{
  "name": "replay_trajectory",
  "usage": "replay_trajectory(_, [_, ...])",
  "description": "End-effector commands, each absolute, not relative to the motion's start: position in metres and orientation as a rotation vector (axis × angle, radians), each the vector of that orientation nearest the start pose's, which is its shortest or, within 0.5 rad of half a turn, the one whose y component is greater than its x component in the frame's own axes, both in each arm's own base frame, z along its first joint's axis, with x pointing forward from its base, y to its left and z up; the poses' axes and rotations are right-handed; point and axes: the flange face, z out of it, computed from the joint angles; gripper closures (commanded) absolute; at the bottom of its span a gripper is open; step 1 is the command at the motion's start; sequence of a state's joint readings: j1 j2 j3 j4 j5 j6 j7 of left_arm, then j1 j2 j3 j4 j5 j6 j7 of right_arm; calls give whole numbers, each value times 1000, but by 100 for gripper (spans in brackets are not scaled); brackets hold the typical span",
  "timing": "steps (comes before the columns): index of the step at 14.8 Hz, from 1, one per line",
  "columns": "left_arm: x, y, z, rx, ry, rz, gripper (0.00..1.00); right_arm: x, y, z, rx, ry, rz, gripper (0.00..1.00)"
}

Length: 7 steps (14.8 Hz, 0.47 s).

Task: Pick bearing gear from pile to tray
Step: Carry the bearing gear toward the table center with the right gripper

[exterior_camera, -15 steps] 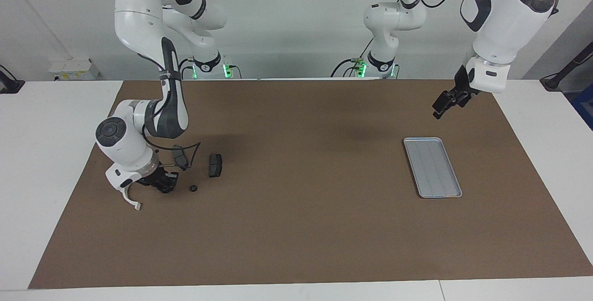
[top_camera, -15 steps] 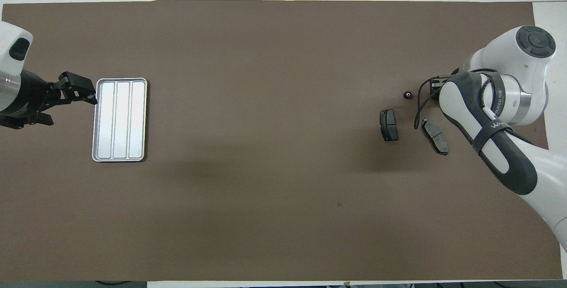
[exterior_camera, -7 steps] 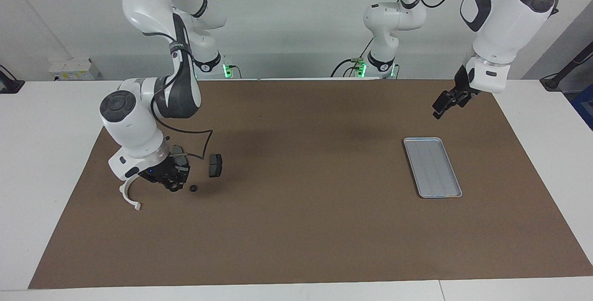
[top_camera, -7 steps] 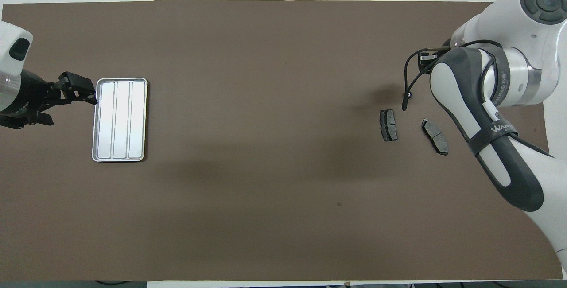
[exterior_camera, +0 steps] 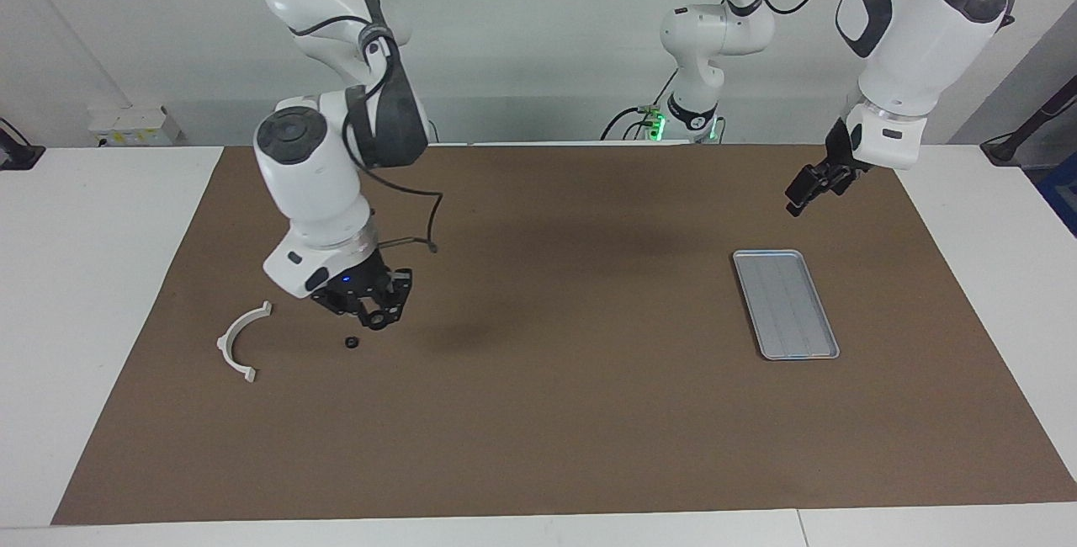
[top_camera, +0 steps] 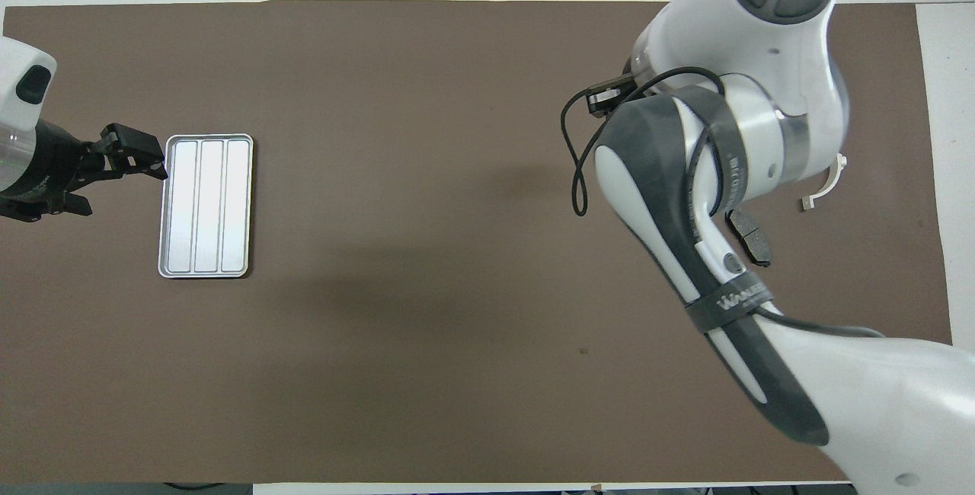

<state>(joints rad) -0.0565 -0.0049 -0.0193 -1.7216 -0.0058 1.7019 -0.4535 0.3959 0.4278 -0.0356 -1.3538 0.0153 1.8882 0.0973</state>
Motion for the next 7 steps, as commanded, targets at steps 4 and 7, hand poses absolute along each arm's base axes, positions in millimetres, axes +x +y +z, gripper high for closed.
replay_trajectory(4, [551, -43, 570, -3105, -593, 8, 0, 614, 353, 493, -3038, -589, -167, 91])
replay_trajectory(7, [551, -43, 569, -3105, -593, 11, 0, 603, 395, 462, -3039, -603, -148, 91])
